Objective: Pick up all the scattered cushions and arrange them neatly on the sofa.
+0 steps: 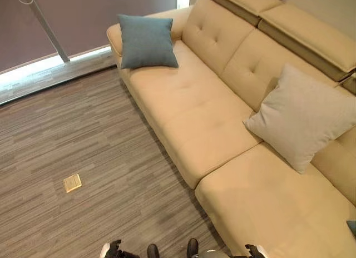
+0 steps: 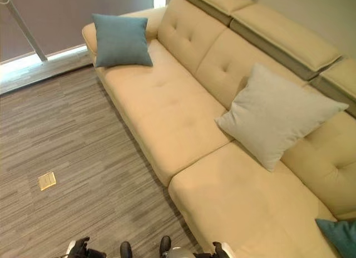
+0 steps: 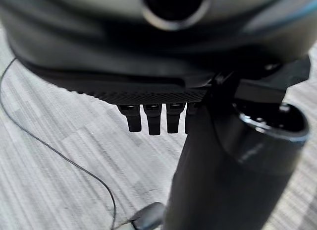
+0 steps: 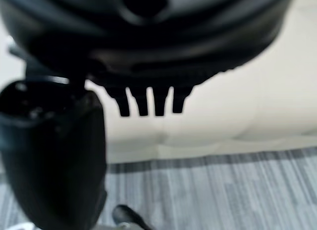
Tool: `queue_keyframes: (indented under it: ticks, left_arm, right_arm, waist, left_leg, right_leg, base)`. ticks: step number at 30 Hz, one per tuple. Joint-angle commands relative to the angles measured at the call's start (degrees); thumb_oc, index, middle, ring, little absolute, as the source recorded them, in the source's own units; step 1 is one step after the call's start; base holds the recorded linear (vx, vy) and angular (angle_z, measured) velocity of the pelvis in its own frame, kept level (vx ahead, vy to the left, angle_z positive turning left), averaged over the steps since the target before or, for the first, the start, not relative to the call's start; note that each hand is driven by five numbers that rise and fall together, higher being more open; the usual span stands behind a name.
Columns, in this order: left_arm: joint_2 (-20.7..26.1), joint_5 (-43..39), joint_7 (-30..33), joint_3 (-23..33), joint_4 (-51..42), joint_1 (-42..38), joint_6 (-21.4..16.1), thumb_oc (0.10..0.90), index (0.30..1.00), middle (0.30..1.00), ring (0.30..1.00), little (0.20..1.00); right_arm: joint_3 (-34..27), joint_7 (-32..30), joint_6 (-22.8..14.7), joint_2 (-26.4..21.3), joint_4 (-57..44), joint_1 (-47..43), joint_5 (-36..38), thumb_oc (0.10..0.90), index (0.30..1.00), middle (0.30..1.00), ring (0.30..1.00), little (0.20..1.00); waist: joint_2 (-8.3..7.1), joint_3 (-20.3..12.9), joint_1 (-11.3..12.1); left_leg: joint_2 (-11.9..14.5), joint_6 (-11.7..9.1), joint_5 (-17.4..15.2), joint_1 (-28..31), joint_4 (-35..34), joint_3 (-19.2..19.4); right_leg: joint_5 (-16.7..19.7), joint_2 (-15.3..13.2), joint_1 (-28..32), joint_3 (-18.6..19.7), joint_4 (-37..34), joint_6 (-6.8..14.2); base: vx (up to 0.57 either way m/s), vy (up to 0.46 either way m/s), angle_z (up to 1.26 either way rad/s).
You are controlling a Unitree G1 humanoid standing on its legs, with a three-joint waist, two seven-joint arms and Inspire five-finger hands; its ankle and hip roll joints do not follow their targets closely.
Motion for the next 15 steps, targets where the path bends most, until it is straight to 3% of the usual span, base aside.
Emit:
queue_keyframes:
  ticks: [1, 7, 15]
  left_arm:
    - [0.1, 2.8, 0.2, 1.2, 0.0, 2.1, 0.4, 0.8, 0.9, 0.9, 0.9, 0.9]
    - [0.9, 5.1, -0.5, 0.9, 1.0, 2.6, 0.9, 0.8, 0.9, 0.9, 0.9, 0.9]
    - [0.5, 6.5, -0.7, -1.4, -1.2, 1.8, 0.5, 0.8, 0.9, 0.9, 0.9, 0.9]
  right_arm:
    - [0.8, 0.2, -1.2, 0.4, 0.1, -1.9, 1.5, 0.8, 0.9, 0.9, 0.9, 0.9]
    - [-1.2, 2.0, -2.1, 0.9, -1.5, -2.7, 7.0, 0.8, 0.9, 0.9, 0.9, 0.9]
    - [0.8, 0.9, -1.9, 0.2, -1.7, -3.3, 3.2, 0.8, 0.9, 0.9, 0.9, 0.9]
  waist:
    - [-1.7, -1.1, 1.2]
    - [-1.33, -1.3, 1.5]
    - [-1.55, -1.4, 2.5]
  left_leg:
    - [-3.0, 0.8, -2.2, -0.9, -1.5, -1.1]
    - [-3.2, 0.8, -2.1, -0.5, -1.5, -0.8]
    - [-4.0, 1.8, -3.0, 1.3, -1.5, -0.9]
  right_leg:
    - [0.2, -1.7, 4.8, 5.2, -6.8, 6.8]
    - [0.7, -2.4, 5.5, 4.7, -6.1, 7.5]
    - [1.4, -2.9, 7.0, 5.4, -7.0, 8.1]
  base:
    - [-0.01, 0.075, 0.04]
    - [-0.01, 0.073, 0.03]
    - [0.01, 0.032, -0.02]
